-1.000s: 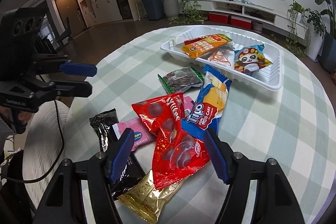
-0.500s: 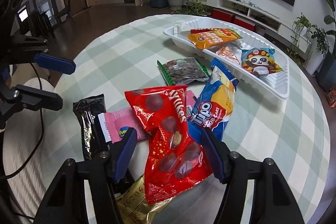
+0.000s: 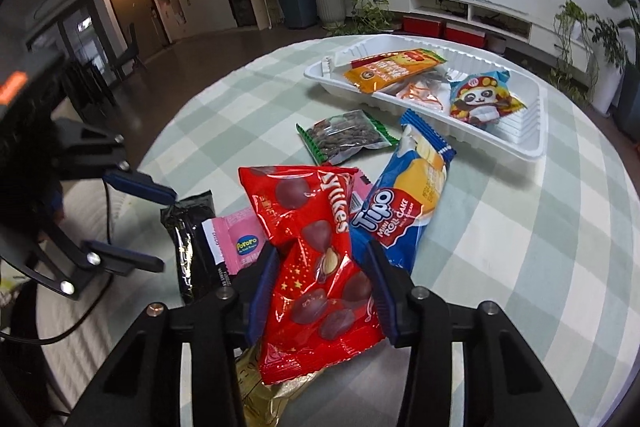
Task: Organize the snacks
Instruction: 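Move the left tool to the black packet while the right tool grasps the red bag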
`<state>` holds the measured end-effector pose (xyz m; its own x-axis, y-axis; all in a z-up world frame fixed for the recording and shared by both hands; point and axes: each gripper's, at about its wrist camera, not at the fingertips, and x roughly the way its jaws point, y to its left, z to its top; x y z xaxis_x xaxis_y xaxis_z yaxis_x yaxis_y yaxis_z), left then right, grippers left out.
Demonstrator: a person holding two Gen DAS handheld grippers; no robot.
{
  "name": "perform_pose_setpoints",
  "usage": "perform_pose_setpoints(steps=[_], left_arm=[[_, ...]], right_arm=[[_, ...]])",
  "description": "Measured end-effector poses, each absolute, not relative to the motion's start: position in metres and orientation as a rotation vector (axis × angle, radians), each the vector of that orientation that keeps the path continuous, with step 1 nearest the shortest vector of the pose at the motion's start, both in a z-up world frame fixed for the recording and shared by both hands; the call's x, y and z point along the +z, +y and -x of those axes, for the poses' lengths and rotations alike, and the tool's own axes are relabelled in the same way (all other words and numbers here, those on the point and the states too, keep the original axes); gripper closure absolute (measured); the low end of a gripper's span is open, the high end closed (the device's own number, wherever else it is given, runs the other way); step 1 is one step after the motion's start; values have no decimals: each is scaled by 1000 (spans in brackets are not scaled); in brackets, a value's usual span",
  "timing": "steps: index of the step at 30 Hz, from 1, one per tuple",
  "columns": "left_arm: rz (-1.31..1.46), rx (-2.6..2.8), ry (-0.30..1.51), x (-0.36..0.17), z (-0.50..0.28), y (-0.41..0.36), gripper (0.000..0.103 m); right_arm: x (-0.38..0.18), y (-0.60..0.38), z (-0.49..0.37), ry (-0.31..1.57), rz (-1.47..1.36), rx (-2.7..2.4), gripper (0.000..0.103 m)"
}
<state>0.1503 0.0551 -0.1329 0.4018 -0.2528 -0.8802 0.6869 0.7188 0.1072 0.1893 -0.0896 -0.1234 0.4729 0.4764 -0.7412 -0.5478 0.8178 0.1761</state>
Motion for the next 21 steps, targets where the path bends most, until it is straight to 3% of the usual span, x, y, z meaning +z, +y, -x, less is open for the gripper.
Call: perform_pose_setpoints(steps=[4,9,21], left_arm=[[-573,-661,1000,-144,-157,49,57],[-604,-717,1008,-149,-169,45,44],[-581,-818,1130,-153,-163,44,42]], right_arm=[[-121,-103,-186,878,14,633,56],[-123,-115,-183,882,-63,639,56],[-119,-126,-176,854,-105,628,56]])
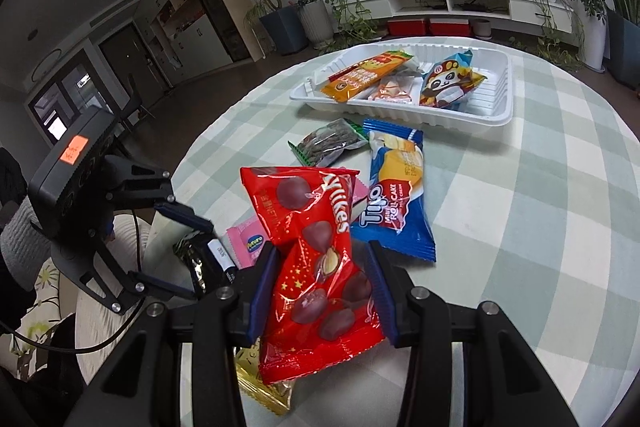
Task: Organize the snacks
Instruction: 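Move the left tool to the black packet while the right tool grasps the red bag, then close the left tool on the black packet and lift it while the right tool lifts the red bag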
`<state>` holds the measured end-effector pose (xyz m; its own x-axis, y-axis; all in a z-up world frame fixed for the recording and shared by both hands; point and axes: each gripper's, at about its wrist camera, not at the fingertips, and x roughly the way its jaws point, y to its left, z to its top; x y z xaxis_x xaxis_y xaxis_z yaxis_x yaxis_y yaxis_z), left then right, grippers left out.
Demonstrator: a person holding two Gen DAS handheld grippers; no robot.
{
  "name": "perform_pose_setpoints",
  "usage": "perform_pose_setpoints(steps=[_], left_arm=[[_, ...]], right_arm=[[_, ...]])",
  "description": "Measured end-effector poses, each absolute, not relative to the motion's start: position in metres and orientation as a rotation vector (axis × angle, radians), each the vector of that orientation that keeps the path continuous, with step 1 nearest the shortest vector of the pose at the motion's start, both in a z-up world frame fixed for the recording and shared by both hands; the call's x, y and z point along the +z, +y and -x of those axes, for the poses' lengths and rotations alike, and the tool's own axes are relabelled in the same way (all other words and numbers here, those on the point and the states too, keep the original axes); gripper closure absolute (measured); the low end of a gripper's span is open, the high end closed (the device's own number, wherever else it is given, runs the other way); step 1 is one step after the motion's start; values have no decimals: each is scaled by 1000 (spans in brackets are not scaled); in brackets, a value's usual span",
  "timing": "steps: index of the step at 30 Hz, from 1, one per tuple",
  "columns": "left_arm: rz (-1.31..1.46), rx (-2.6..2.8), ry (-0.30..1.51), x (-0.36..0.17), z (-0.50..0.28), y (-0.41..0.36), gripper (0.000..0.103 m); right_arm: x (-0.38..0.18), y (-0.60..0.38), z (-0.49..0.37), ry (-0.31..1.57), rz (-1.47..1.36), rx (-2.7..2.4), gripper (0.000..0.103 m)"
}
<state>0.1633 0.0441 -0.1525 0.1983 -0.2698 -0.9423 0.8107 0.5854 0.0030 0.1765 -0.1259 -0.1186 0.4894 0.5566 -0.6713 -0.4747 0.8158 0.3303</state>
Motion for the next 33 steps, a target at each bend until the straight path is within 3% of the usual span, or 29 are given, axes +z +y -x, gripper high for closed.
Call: perform_pose_setpoints(steps=[18,26,29,33], left_arm=[[-747,-839,1085,-160,-147,7,41],[-652,-821,1114,-163,-155,13,37],[-660,-816,1083,-162,-151,12,41],[-634,-811,1083,-160,-144,11,56]], right_arm=[[-127,-120,-177,887,-36,599,56],[-133,-116,-178,903,1,582,55],[-133,-117,-179,905,-5,583,55],[-133,-119,-180,909,-32,584,55]])
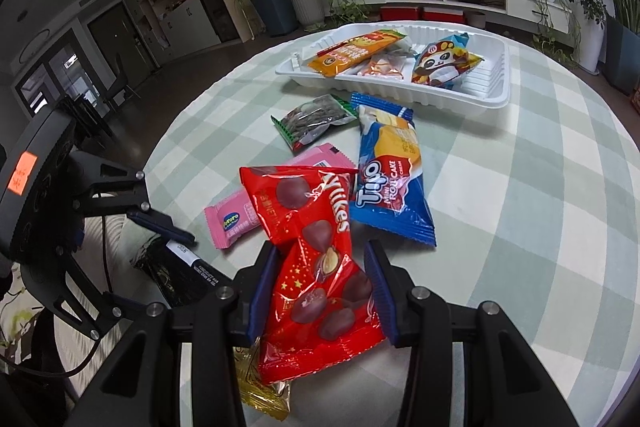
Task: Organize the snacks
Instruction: 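Close the left tool on the black packet and lift it while the right tool lifts the red bag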
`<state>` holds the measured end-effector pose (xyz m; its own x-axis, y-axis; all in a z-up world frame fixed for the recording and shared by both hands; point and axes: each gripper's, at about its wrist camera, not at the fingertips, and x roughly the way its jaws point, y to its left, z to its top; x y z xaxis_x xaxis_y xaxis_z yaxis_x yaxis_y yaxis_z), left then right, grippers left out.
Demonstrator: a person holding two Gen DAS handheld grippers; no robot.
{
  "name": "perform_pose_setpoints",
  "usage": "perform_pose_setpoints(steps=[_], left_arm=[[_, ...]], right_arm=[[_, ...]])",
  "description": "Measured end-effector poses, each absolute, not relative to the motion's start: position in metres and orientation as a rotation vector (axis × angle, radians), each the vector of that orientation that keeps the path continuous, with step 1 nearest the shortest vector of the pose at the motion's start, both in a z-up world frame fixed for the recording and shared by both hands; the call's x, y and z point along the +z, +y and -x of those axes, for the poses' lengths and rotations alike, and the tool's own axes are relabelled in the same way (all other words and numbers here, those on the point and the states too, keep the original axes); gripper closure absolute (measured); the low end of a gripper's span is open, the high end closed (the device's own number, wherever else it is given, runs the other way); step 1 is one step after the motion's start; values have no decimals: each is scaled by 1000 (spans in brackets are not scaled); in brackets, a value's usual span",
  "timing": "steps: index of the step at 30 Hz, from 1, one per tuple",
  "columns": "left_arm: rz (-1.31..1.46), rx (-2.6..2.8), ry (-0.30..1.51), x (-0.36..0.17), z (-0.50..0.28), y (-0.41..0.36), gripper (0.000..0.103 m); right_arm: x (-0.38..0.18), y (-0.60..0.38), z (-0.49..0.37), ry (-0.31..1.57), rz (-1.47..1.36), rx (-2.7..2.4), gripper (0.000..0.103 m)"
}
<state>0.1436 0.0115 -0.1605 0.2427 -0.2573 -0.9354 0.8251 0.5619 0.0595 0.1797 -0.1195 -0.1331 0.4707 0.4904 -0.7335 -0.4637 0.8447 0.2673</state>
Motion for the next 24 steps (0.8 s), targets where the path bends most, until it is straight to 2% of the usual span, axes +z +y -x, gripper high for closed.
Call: perform_pose_setpoints(steps=[9,24], left_arm=[[-506,-800,1119,-156,-139,10,72],[-248,-835,1104,-123,-133,33,74]], right_arm=[[-131,-129,-181,913,-102,598,55],[-127,-167,-180,917,-408,668,55]])
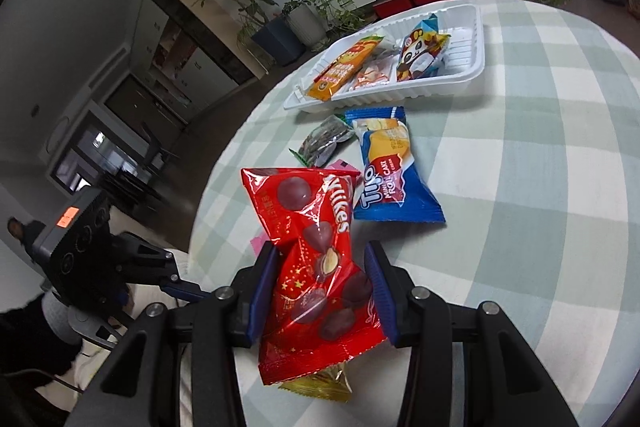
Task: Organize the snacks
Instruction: 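Close the left tool on the black packet and lift it while the right tool lifts the red bag, then carry the black packet and red bag over the white tray and open both tools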
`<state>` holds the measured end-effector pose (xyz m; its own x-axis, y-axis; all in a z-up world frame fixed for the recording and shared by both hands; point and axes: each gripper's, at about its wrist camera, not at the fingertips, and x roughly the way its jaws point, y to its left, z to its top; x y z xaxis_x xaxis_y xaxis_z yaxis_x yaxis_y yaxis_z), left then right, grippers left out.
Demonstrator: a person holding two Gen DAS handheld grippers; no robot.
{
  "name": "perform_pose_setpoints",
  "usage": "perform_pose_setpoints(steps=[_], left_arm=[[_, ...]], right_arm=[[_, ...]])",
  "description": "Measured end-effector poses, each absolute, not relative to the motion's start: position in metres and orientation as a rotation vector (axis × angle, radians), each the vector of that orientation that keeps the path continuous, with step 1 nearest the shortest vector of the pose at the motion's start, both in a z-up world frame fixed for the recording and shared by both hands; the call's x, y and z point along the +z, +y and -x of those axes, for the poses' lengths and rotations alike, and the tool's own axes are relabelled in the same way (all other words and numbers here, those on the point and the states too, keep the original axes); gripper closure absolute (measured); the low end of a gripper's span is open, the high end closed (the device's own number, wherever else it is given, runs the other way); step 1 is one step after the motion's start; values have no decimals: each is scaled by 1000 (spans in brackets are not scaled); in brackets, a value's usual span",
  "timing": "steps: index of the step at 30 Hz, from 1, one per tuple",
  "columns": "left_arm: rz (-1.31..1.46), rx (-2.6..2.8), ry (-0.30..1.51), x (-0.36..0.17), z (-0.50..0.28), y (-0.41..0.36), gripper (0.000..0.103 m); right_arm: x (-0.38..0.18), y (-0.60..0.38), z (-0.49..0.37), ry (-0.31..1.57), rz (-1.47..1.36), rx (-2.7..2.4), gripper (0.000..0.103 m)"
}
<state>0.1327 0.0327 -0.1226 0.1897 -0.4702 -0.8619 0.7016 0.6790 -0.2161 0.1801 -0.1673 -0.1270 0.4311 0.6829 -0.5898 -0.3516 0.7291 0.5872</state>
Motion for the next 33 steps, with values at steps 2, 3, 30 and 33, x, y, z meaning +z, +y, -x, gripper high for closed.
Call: perform_pose_setpoints(steps=[2,3,30,33], left_arm=[[-217,-836,1097,-117,-134,37,74],[-195,-826,1081,-113,-136,40,74],[213,-682,950,-61,-270,105,74],[234,-665,945,-61,-285,107,74]], right_arm=[[-125,-172,-180,913,-452,679,55],[-124,-175,-181,910,-473,686,55],[-92,-218,-249,773,-879,749,54],[-90,-218,-262,763,-881,731,54]])
